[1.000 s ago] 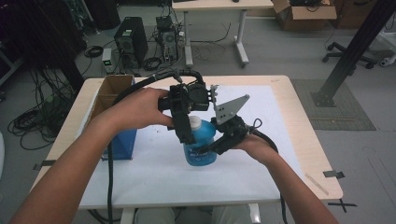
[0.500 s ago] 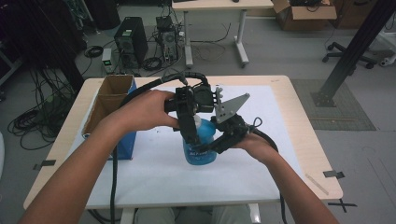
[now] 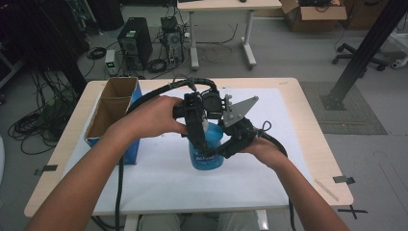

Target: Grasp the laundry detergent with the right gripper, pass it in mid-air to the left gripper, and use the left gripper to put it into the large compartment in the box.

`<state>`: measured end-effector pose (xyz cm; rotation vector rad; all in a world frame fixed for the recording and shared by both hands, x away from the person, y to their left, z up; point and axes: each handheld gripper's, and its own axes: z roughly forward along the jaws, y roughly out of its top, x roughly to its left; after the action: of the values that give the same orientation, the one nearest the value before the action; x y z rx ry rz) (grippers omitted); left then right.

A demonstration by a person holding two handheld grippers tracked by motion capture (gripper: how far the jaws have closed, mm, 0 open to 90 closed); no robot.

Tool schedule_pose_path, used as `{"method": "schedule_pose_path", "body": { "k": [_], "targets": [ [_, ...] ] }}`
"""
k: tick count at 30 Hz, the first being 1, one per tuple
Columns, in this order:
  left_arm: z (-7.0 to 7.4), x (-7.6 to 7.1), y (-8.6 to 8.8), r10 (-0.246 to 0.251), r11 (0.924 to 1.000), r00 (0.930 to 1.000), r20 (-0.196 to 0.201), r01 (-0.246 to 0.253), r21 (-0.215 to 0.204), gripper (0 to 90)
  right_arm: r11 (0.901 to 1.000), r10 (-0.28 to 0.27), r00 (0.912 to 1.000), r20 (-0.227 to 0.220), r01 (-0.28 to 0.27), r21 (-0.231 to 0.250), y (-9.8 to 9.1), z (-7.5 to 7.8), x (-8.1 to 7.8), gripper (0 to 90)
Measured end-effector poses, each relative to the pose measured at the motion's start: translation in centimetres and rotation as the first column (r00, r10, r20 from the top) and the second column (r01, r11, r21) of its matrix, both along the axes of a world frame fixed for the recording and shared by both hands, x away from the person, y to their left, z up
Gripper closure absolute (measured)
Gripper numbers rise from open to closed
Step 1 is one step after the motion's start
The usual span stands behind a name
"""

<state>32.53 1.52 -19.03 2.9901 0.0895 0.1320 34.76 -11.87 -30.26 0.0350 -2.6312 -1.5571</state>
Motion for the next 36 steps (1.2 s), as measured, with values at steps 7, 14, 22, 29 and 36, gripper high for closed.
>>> {"method": "schedule_pose_path", "body": {
  "k": [7, 14, 22, 29, 36],
  "targets": [
    [-0.12, 0.05, 0.02, 0.007, 1.0, 1.0, 0.006, -0.007, 0.001, 24.9, 1.0, -0.001, 1.0, 0.001, 0.001, 0.004, -0.01, 0.03, 0.01, 42.6],
    [-0.23, 0.02, -0.05, 0.009, 0.9999, 0.9999, 0.005, -0.009, 0.007, 27.8, 1.0, -0.002, 1.0, -0.001, 0.002, 0.004, 0.01, 0.01, 0.0, 42.6],
    [-0.17, -0.05, -0.07, 0.003, 1.0, 1.0, 0.006, -0.003, -0.001, 33.0, 1.0, -0.004, 1.0, -0.001, 0.004, 0.001, 0.06, 0.02, 0.0, 42.6],
    [-0.3, 0.04, -0.08, 0.003, 1.0, 1.0, 0.002, -0.003, 0.005, 35.6, 1.0, -0.004, 1.0, -0.001, 0.004, 0.001, 0.12, -0.07, 0.0, 42.6],
    [-0.41, 0.02, -0.18, 0.002, 1.0, 1.0, 0.001, -0.002, 0.001, 37.2, 1.0, -0.006, 1.0, 0.004, 0.006, 0.001, 0.01, -0.19, 0.05, 42.6]
  ]
}}
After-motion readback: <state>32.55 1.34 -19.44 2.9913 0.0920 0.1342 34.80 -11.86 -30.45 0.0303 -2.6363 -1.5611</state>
